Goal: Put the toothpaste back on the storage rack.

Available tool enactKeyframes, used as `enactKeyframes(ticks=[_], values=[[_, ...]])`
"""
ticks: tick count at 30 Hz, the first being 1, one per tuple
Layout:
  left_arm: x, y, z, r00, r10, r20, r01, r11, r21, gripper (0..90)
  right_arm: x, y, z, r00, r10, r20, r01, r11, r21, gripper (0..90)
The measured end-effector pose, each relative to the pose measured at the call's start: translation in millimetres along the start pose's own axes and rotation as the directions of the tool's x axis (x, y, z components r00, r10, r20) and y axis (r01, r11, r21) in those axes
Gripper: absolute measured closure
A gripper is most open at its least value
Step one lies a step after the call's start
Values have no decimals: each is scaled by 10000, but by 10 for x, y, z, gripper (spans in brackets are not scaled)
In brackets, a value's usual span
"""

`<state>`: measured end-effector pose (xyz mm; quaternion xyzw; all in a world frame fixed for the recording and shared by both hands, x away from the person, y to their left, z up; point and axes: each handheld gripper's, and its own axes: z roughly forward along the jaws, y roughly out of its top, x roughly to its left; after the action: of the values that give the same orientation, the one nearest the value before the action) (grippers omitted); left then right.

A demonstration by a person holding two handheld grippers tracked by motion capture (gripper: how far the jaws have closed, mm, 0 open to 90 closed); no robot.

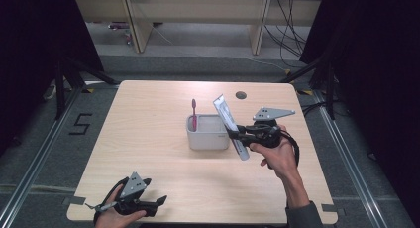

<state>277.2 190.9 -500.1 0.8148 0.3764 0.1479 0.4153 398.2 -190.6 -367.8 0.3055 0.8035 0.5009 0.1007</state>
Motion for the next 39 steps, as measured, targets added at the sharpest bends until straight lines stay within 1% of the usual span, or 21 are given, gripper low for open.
enactKeyframes(ticks=[7, 10, 11, 13, 14, 15, 16, 17, 20, 22, 23, 24, 25, 27, 29, 30, 31, 32, 33, 34, 39], values=[[-2, -2, -1, 10000, 2, 15, -2, 10000, -19, 192, -22, 104, 94, 9999, 129, 28, -126, 9973, -727, 723], [0, 0, -1, 10000, 11, 47, -11, 10000, -35, 192, -27, 145, 115, 9991, 412, -122, -421, 9956, -832, 724], [16, 2, -11, 9997, 237, -26, -237, 9996, 150, 192, -46, 162, 132, 9994, 335, -127, -346, 9941, -1028, 723], [17, -1, -7, 9997, 244, -16, -243, 9997, 92, 192, -50, 191, 152, 9990, 422, -157, -437, 9929, -1110, 723], [0, 1, -2, 10000, 23, 63, -23, 10000, -38, 192, -36, 203, 154, 9980, 612, -121, -622, 9922, -1079, 724], [0, 0, -1, 10000, 16, 54, -16, 10000, -52, 192, -60, 225, 167, 9995, 324, -47, -327, 9917, -1241, 723], [0, 1, -2, 10000, 15, 61, -15, 10000, -38, 192, -61, 241, 178, 9992, 385, -122, -397, 9911, -1272, 723], [16, 0, -7, 9997, 225, -3, -225, 9997, 93, 192, -65, 255, 185, 9990, 444, -94, -453, 9903, -1317, 723], [16, 4, -13, 9996, 269, -21, -269, 9995, 161, 192, -98, 295, 220, 9984, 558, -39, -557, 9868, -1520, 723], [21, 4, -17, 9994, 345, -23, -344, 9991, 238, 192, -106, 314, 240, 9969, 780, -82, -783, 9847, -1560, 724], [15, 2, -11, 9997, 249, -18, -249, 9996, 164, 192, -122, 329, 256, 9982, 598, -40, -597, 9846, -1641, 724], [1, -3, 3, 10000, 27, 77, -26, 10000, -73, 192, -118, 334, 265, 9974, 727, 11, -714, 9831, -1683, 724], [17, 2, -11, 9997, 231, -22, -230, 9996, 162, 192, -132, 343, 283, 9979, 653, -18, -646, 9831, -1713, 723], [-1, 0, -2, 10000, 40, 67, -39, 10000, -32, 192, -153, 350, 311, 9976, 695, 57, -673, 9810, -1817, 723], [17, 4, -19, 9995, 311, 66, -312, 9993, 197, 192, -179, 353, 350, 9980, 629, 71, -603, 9789, -1950, 723], [4, 2, -5, 9999, 113, 34, -113, 9999, 27, 192, -189, 353, 369, 9977, 674, 15, -658, 9781, -1973, 724], [16, 3, -13, 9996, 267, -13, -267, 9995, 163, 192, -199, 352, 377, 9979, 622, 185, -574, 9787, -1973, 723], [20, 4, -16, 9994, 336, -22, -335, 9992, 225, 192, -189, 352, 391, 9962, 869, 11, -850, 9777, -1921, 723], [21, 4, -17, 9994, 354, -19, -354, 9991, 244, 192, -206, 354, 405, 9976, 678, 149, -633, 9767, -2051, 723], [21, 4, -17, 9994, 360, -16, -360, 9990, 249, 192, -200, 358, 415, 9962, 867, -1, -850, 9768, -1968, 724], [12, 4, -17, 9995, 290, 92, -292, 9994, 187, 192, -231, 370, 480, 9940, 1097, 24, -1068, 9723, -2078, 724]])
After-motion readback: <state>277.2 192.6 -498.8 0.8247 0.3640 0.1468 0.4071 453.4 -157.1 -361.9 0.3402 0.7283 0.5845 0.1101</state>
